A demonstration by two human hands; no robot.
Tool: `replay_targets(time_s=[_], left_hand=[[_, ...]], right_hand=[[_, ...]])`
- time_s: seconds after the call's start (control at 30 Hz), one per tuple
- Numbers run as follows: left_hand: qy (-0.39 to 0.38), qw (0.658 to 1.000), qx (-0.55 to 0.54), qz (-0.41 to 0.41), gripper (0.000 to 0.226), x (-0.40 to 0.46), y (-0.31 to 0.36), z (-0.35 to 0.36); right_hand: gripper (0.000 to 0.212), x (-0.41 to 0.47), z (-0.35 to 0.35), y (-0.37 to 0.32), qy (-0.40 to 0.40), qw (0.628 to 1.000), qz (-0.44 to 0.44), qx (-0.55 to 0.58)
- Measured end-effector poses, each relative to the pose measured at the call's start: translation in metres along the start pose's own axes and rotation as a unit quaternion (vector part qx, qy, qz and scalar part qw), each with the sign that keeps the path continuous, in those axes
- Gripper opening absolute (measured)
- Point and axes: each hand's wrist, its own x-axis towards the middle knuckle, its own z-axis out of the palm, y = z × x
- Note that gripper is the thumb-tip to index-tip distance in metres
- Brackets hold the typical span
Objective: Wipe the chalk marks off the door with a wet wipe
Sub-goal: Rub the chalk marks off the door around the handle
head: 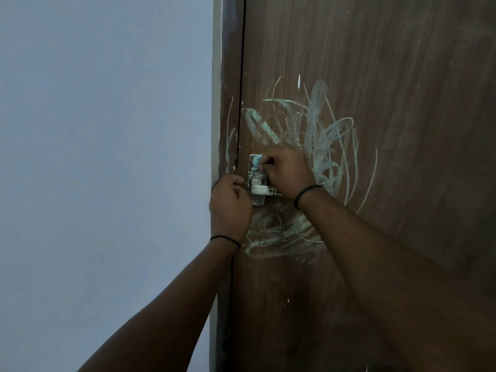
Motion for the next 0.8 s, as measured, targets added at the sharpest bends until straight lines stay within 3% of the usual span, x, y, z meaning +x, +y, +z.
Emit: replay_targets(time_s=[0.1, 0.23, 0.3, 0.47, 0.6, 0.7, 0.8], left_hand=[[-0.004, 1.0, -0.001, 0.002, 0.02, 0.0, 0.001, 0.001], [-0.005, 1.0, -0.005, 0.003, 0.016, 0.001, 0.004, 0.003], [-0.007, 1.0, -0.013, 0.004, 0.013, 0.001, 0.006, 0.003], [-0.009, 1.0, -0.008, 0.013, 0.013, 0.0, 0.008, 0.004], [0.005, 1.0, -0.003, 0.01, 0.017, 0.004, 0.009, 0.003], [0.007, 1.0, -0.001, 0.017, 0.017, 0.004, 0.008, 0.002], [0.004, 1.0, 0.005, 0.014, 0.017, 0.003, 0.006, 0.002]], right_hand=[[0.017, 0.008, 0.001, -0.003, 0.046, 0.999, 0.003, 0.0], [0.019, 0.008, 0.005, -0.009, -0.011, 0.998, -0.055, -0.021], [0.015, 0.002, 0.001, 0.001, -0.021, 1.0, -0.022, -0.006], [0.012, 0.009, -0.007, 0.007, 0.052, 0.998, 0.022, 0.028], [0.017, 0.0, 0.006, -0.005, -0.006, 0.999, -0.043, -0.022], [0.014, -0.011, 0.0, 0.009, -0.014, 1.0, 0.002, 0.007], [0.019, 0.0, -0.01, 0.014, 0.041, 0.998, 0.041, 0.027]])
